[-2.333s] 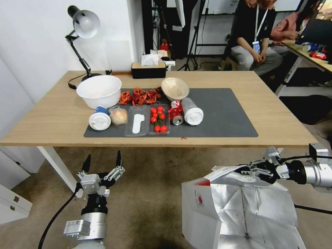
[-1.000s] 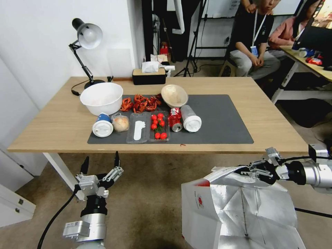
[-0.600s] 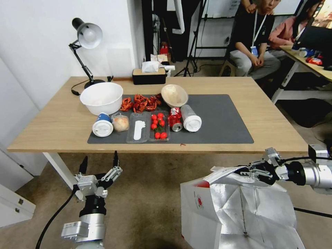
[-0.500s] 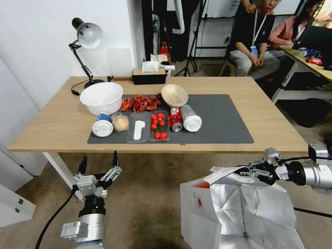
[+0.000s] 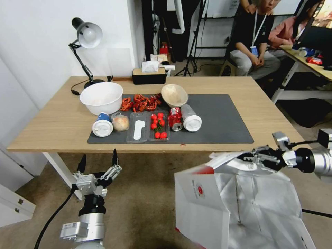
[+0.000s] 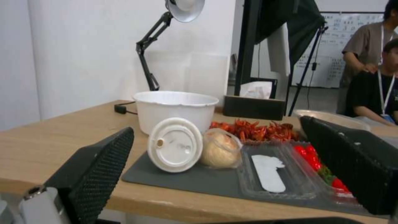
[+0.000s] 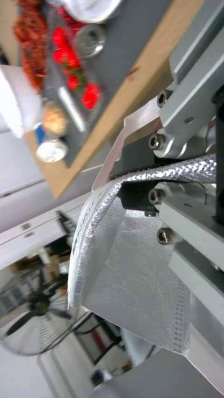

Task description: Pick up the food delivery bag from the floor and place it on the table.

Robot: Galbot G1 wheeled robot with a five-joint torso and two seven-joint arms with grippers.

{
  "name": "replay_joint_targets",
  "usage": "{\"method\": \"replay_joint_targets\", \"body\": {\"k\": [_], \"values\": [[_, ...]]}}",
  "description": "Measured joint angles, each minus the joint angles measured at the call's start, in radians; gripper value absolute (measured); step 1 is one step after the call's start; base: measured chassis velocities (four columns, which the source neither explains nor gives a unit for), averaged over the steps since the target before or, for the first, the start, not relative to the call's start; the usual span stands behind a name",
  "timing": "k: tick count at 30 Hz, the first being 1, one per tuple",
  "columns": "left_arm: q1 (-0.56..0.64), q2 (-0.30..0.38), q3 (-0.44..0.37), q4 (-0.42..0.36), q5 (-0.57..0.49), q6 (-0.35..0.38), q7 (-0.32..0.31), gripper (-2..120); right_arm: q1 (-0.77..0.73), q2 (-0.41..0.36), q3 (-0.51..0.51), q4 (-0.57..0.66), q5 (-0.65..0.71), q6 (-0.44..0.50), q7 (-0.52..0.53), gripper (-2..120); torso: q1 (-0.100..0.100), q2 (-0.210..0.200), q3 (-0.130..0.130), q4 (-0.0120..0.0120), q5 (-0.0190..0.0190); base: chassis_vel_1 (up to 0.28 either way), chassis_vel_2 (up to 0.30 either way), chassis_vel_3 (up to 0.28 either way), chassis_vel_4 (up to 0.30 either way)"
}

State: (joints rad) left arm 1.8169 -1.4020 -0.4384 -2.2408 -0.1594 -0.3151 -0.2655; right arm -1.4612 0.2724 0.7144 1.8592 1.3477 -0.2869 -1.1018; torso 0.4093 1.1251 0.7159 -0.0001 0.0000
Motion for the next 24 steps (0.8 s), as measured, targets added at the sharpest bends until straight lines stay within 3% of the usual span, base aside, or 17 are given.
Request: {"method": "replay_joint_targets", "body": {"k": [5,10,15,17,24], "values": [[0.002,0.001,0.001,-0.008,0.002,-0.001,-0.007,100,0.001,-0.023,0.065,0.044,0.14,-0.011,0.056,0,0.0,-0.001,0.0,0.0001,-0.0001,0.0,0.0,0.0,0.0],[0.002,0.001,0.001,-0.01,0.004,-0.001,-0.008,100,0.002,-0.024,0.104,0.064,0.194,-0.013,0.084,0,0.0,-0.001,-0.001,0.0,0.0,0.0,0.0,0.0,0.0],[0.002,0.002,0.001,-0.01,0.01,-0.001,-0.011,100,0.019,-0.015,0.167,0.116,0.332,-0.007,0.184,0,-0.001,-0.002,-0.001,0.0001,-0.0001,0.0,0.0,0.0,0.0],[0.004,0.003,0.001,-0.01,0.013,-0.005,-0.012,100,0.037,-0.003,0.19,0.142,0.428,0.02,0.279,0,-0.001,-0.002,-0.001,-0.0001,-0.0001,0.0,0.0,0.0,0.0],[0.011,0.001,-0.002,-0.013,0.018,-0.012,-0.015,100,0.111,0.041,0.155,0.186,0.526,0.069,0.408,0,-0.001,-0.002,-0.001,-0.0001,0.0,0.0,0.0,0.0,0.0]]}}
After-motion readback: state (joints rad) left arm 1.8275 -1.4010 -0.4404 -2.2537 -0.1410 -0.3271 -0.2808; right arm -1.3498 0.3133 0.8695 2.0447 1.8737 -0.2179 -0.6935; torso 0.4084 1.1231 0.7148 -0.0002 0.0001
